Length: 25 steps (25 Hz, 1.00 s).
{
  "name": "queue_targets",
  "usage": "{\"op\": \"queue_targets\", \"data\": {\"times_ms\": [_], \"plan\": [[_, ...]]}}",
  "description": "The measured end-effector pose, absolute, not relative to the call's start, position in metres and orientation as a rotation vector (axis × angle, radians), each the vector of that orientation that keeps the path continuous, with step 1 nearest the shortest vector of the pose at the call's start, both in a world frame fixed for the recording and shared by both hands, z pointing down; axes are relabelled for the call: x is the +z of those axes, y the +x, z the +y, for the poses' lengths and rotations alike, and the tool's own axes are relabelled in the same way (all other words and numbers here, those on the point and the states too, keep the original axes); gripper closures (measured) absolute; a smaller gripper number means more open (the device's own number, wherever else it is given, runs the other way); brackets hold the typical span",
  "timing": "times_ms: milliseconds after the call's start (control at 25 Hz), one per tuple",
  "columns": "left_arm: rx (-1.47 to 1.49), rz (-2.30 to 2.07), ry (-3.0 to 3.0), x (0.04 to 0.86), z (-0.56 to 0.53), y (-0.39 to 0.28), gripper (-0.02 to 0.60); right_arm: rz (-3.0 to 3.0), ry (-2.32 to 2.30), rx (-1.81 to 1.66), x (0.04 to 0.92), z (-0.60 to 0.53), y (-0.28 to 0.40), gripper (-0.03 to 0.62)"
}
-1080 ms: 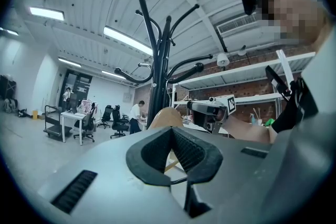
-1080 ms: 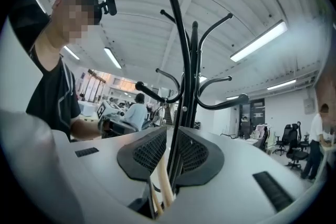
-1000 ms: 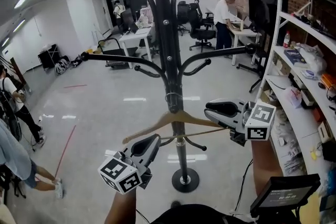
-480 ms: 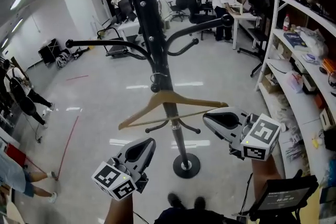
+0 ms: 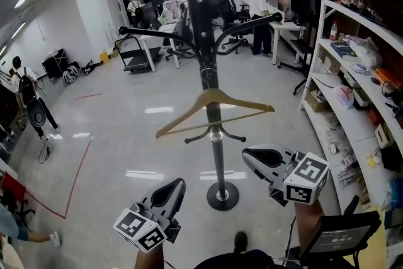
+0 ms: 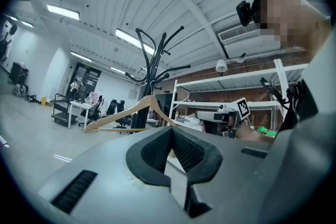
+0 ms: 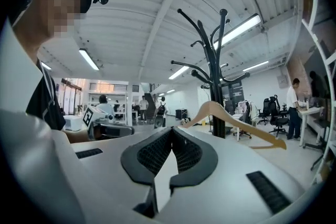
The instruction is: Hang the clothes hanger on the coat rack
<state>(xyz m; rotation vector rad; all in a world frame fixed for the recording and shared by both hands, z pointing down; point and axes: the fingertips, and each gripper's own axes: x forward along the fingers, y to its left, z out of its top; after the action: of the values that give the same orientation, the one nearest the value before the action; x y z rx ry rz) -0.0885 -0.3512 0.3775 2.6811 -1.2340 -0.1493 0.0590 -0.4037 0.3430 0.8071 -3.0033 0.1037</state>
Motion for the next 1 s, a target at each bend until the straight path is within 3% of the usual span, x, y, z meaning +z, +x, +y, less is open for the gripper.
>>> {"op": "queue_targets", "data": {"times_ms": [440, 1000], "plan": [[-0.183, -1.169, 2.652, 0.401, -0.241, -0.132, 0.581, -2.926, 0.991, 0.252, 0.373, -0.283, 0.031, 0.586], [-0.157, -1.217, 2.671, 0.383, -0.137, -0.097, 0.581, -2.936, 0.965, 0.149, 0.361, -0.154, 0.062, 0.586]]}}
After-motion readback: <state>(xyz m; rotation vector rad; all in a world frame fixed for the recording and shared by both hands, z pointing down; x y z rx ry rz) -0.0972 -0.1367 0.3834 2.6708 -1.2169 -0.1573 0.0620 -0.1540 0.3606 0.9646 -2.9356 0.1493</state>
